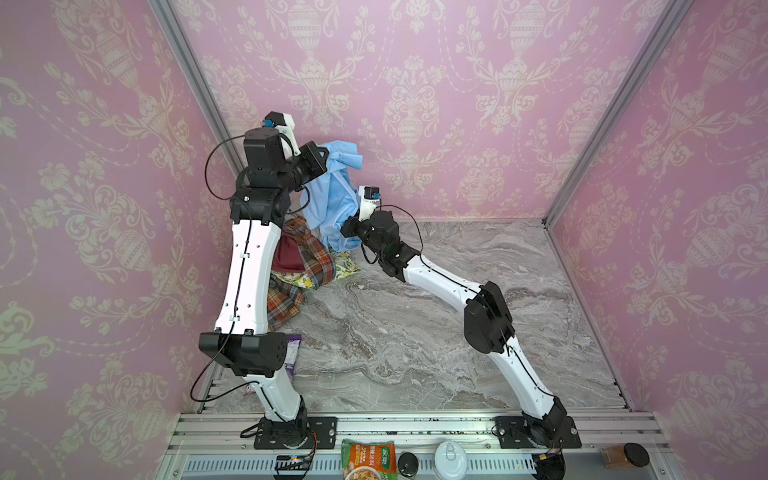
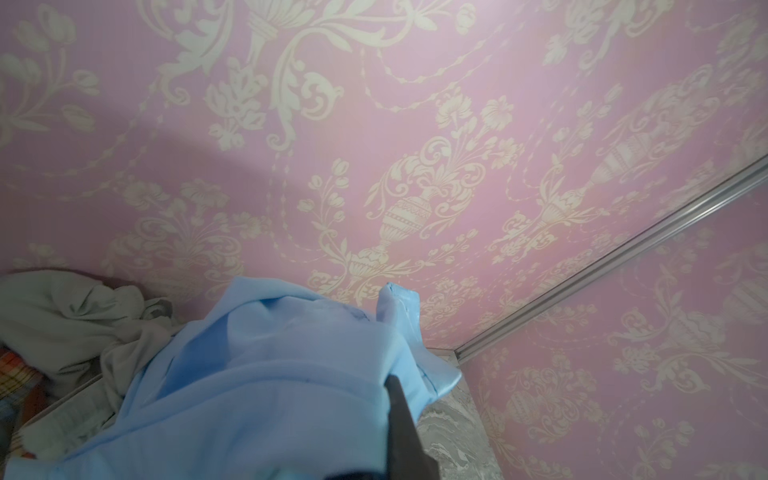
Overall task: Pick out a specific cloth from the pile
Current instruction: 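Reach the right gripper up and grasp the hanging blue shirt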
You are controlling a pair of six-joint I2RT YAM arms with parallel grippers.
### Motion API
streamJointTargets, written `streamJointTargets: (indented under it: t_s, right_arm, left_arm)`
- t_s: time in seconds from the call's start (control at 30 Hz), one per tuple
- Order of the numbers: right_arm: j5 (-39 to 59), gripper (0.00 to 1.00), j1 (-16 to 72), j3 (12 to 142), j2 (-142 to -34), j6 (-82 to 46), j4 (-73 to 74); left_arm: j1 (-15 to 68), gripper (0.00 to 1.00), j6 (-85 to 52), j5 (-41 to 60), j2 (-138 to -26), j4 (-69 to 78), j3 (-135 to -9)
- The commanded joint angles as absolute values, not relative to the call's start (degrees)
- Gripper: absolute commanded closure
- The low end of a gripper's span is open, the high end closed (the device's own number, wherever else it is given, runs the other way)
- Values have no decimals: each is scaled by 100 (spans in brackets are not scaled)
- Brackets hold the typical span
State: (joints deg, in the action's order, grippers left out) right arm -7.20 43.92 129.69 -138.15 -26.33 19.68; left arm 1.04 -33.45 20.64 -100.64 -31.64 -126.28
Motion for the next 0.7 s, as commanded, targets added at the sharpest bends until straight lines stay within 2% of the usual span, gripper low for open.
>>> streamJointTargets:
  t_s: [0.0, 0.13, 0.4, 0.67]
  right_arm:
    - [-558, 100, 4342, 13425, -13403, -2742, 1650]
    - [-470, 100, 4282, 13627, -13259, -2637, 1541]
    - [-324, 100, 4112, 14831, -13283, -2285, 845]
    - [-384, 100, 3960, 14870, -12847, -1932, 633]
  left_arm:
    - [-67, 100, -3031, 1712, -9997, -2888, -12176]
    - [-97, 100, -2944, 1690, -9948, -2546, -11553]
    - [-101, 99, -3030, 2160, -9661, -1347, -10293]
    - [-93, 69, -3252, 2888, -9506, -340, -9263]
